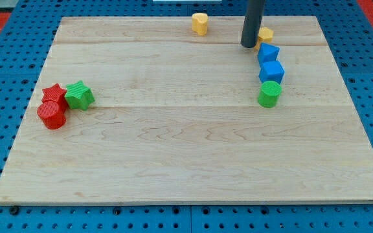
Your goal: Move the yellow heart above the yellow hexagon
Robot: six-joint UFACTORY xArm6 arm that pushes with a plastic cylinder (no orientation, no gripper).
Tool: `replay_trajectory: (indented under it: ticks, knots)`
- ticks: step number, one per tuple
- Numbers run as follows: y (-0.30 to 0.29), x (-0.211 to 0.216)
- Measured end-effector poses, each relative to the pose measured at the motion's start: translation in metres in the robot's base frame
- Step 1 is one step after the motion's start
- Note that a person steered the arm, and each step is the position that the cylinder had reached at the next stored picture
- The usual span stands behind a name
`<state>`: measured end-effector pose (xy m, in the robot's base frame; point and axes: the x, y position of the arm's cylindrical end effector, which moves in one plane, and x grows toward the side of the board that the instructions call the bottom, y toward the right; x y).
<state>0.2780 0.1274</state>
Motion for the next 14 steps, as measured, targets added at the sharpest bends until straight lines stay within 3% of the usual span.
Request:
replay_trajectory:
  ticks: [1,2,3,4,7,9,12,14]
  knots:
    - [-0.050,-0.002]
    - [-0.151,-0.003]
    - [-0.213,-0.040]
    - [-0.198,-0.075]
    - [-0.106,-0.069]
    - [-0.111,-0.086]
    - [-0.045,-0.064]
    - [-0.057,-0.084]
